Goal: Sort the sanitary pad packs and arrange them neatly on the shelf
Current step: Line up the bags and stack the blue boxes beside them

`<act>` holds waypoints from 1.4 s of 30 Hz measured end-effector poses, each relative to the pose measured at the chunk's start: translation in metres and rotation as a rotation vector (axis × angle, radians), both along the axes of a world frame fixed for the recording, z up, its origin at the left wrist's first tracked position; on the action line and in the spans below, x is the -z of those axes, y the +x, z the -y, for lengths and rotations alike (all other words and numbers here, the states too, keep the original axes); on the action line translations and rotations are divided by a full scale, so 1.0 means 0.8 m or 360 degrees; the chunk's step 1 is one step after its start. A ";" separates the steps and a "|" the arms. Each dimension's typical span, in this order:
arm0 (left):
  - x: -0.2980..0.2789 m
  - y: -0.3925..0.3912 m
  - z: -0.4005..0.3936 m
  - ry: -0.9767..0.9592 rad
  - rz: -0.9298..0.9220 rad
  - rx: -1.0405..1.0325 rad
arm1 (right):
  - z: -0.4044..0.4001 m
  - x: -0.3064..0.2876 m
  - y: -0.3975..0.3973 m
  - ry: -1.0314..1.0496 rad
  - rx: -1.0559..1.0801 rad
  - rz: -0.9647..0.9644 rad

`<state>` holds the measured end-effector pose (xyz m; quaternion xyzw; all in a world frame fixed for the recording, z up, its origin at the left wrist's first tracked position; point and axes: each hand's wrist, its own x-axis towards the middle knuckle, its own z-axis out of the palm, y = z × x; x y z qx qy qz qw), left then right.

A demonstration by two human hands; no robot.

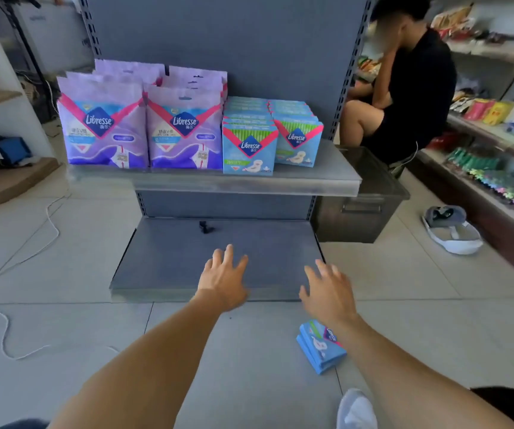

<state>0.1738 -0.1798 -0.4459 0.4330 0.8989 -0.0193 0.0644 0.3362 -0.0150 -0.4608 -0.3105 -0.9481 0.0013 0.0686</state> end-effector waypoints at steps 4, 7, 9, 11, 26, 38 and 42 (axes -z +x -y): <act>0.061 0.024 0.010 -0.0343 0.0056 0.0068 | -0.004 0.073 0.073 -0.0309 0.0174 0.0671; 0.082 0.035 -0.003 -0.0456 0.0080 0.0126 | -0.010 0.097 0.084 -0.0405 0.0197 0.0789; 0.091 0.039 -0.017 -0.0457 0.0103 0.0141 | -0.016 0.104 0.076 -0.0417 0.0171 0.0754; 0.101 0.044 -0.031 -0.0452 0.0139 0.0145 | -0.020 0.110 0.070 -0.0448 0.0163 0.0696; 0.262 0.114 -0.156 -0.0580 0.0299 0.0444 | -0.088 0.245 0.136 -0.0620 0.0217 0.0670; 0.351 0.105 -0.289 -0.0267 0.0990 0.0266 | -0.085 0.330 0.227 -0.0607 0.0278 0.0919; 0.367 0.119 -0.276 -0.0133 0.1142 -0.0043 | -0.079 0.337 0.232 -0.0650 0.0396 0.0832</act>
